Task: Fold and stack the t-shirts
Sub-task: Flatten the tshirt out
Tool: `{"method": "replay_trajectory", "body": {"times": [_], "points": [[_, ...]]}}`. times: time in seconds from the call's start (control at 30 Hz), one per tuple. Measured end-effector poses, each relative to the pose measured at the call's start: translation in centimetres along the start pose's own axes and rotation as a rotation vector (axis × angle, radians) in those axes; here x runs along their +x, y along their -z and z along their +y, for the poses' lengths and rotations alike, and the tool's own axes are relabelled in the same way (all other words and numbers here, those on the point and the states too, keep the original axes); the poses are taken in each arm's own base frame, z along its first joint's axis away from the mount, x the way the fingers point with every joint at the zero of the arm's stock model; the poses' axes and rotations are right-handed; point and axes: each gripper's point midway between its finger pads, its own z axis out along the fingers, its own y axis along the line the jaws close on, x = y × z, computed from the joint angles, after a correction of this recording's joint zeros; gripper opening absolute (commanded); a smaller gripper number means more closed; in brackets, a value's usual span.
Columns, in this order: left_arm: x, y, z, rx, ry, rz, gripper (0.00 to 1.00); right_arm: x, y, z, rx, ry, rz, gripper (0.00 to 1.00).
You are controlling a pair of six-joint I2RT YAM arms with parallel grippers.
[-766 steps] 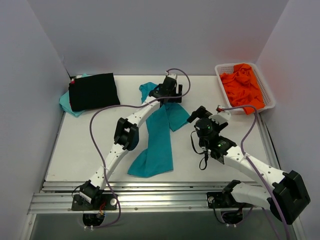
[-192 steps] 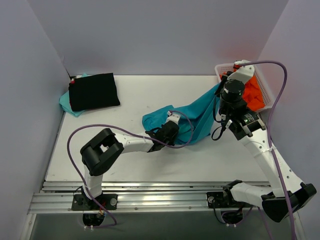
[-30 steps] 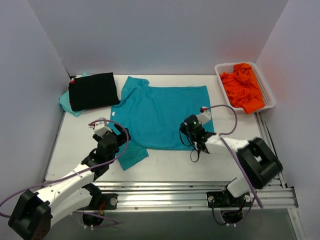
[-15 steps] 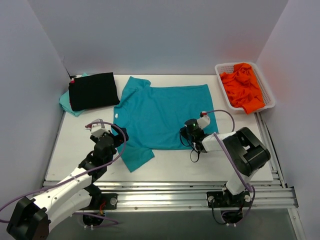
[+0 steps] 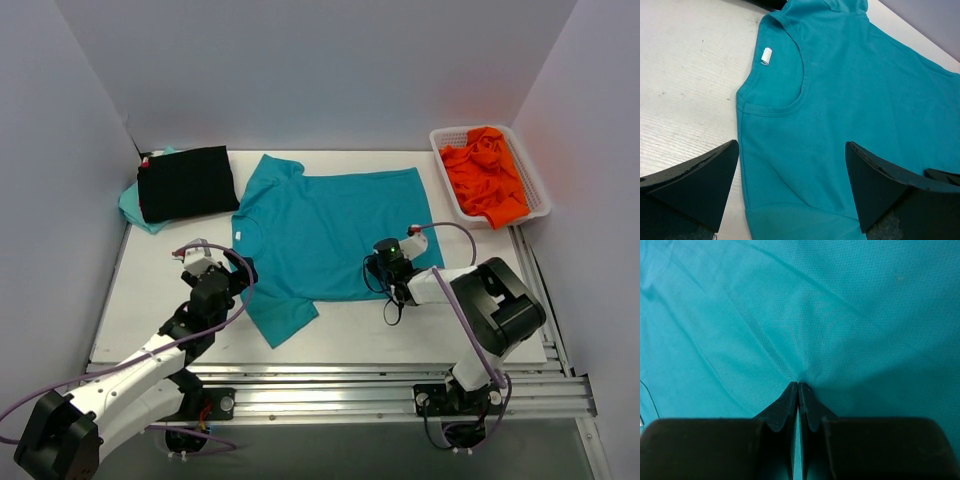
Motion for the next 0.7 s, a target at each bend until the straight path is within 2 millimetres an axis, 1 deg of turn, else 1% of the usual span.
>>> {"method": "replay_trajectory", "body": {"times": [0.1, 0.3, 0.4, 0.43, 0.47, 0.53, 0.57, 0.63, 0.7], "points": [[0.0, 0.0, 0.0, 0.000, -0.001, 0.000, 0.96, -0.2, 0.6, -0.8, 0.029, 0.000, -0.010, 0.00], [0.0, 0.0, 0.0, 0.000, -0.001, 0.000, 0.96, -0.4, 2.8, -3.5, 0.108, 0.005, -0.027, 0.00], [0.0, 0.0, 0.0, 0.000, -0.001, 0.000, 0.96, -0.4, 3.3, -4.0, 0.128, 0.022, -0.033, 0.00], [0.0, 0.0, 0.0, -0.001, 0.000, 0.000, 0.96, -0.4, 3.4, -4.1, 0.132, 0.031, -0.033, 0.02], [0.0, 0.0, 0.0, -0.003, 0.000, -0.001, 0.96, -0.4, 3.6, -4.1, 0.134, 0.040, -0.035, 0.21], [0.0, -0.1, 0.2, -0.012, -0.002, -0.003, 0.96, -0.7, 4.0, -4.0, 0.133, 0.052, -0.045, 0.53], [0.0, -0.1, 0.4, -0.020, -0.002, -0.005, 0.95, -0.9, 4.2, -3.8, 0.129, 0.065, -0.056, 0.78], [0.0, -0.2, 0.7, -0.038, -0.005, -0.013, 0.94, -1.4, 4.8, -3.2, 0.112, 0.092, -0.078, 0.94], [-0.2, -0.3, 1.0, -0.054, -0.006, -0.026, 0.94, -2.0, 5.5, -2.1, 0.094, 0.118, -0.104, 0.97]]}}
